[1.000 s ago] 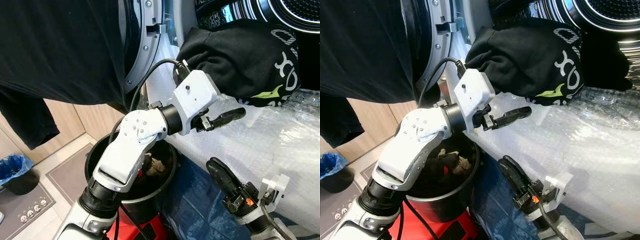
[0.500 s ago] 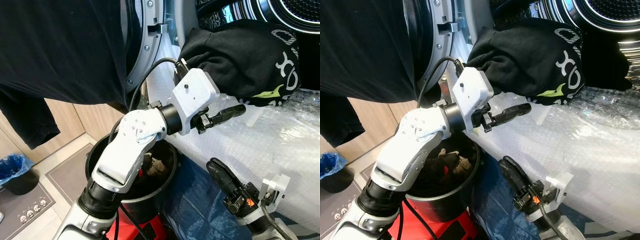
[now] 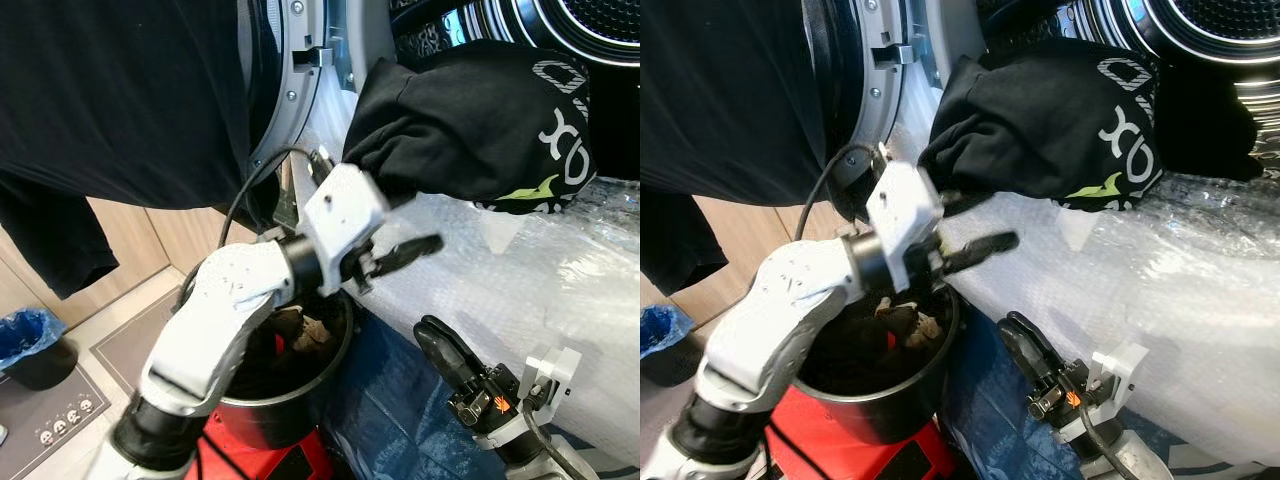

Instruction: Clothes washing

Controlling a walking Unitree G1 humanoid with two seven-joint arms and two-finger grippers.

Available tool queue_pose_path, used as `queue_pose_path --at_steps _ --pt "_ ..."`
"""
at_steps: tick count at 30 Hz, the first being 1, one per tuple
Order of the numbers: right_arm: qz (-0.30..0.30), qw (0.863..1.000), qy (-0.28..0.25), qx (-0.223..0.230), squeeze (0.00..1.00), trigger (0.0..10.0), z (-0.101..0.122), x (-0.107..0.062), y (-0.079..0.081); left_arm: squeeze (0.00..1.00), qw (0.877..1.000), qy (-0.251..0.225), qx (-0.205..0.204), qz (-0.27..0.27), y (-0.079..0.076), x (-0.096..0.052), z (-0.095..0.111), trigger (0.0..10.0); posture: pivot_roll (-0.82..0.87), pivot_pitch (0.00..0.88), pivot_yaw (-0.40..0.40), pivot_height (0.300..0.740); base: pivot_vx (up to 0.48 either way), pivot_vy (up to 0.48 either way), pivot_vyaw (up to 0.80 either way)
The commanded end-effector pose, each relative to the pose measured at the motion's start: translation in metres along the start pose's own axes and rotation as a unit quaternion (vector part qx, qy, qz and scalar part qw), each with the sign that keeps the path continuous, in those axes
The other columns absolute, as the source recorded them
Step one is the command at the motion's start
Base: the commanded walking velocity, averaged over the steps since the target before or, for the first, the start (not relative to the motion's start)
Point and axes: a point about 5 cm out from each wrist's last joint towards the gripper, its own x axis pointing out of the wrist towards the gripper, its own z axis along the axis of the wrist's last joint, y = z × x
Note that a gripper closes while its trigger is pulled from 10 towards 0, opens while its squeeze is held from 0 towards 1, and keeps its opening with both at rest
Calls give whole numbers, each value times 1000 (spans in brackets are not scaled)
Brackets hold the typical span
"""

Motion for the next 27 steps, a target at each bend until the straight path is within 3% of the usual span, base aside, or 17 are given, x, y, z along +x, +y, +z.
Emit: queue_pose_path --at_steps 1,6,7,12,15,16,21,23,24,27 --pt "-1 1000 10 -1 0 10000 -2 -1 -2 0 999 10 -4 -51 -14 -2 -2 10000 169 76 51 740 0 0 0" --pt "2 1000 12 -2 0 10000 -1 0 -2 0 998 42 -6 -50 -19 -10 -9 10000 168 78 50 740 0 0 0" --pt "2 1000 13 -5 0 10000 -1 -1 -2 0 997 67 -27 -40 -19 -15 -17 10000 160 79 53 740 0 0 0" --pt "1 1000 15 -8 0 10000 0 -2 -4 0 993 112 -40 -14 -23 -24 -31 10000 164 77 49 740 0 0 0" --pt "10 1000 25 -10 0 10000 0 -2 -3 0 983 167 -58 49 -22 -41 -60 10000 167 78 45 740 0 0 0" --pt "10 1000 25 -10 0 10000 0 -2 -3 0 983 167 -58 49 -22 -41 -60 10000 167 78 45 740 0 0 0" --pt "17 999 43 -16 0 10000 -2 -4 -3 0 958 202 -104 174 -16 -61 -95 10000 167 87 41 740 0 0 0" --pt "18 999 46 -18 0 10000 -2 -5 -3 0 954 208 -108 189 -16 -64 -100 10000 167 87 41 740 0 0 0" --pt "19 998 54 -20 0 10000 -2 -6 -4 0 937 223 -118 242 -13 -74 -115 10000 166 90 39 740 0 0 0" --pt "27 998 61 -21 0 10000 -3 -6 -3 0 913 245 -102 309 -7 -88 -128 10000 163 90 35 740 0 0 0"
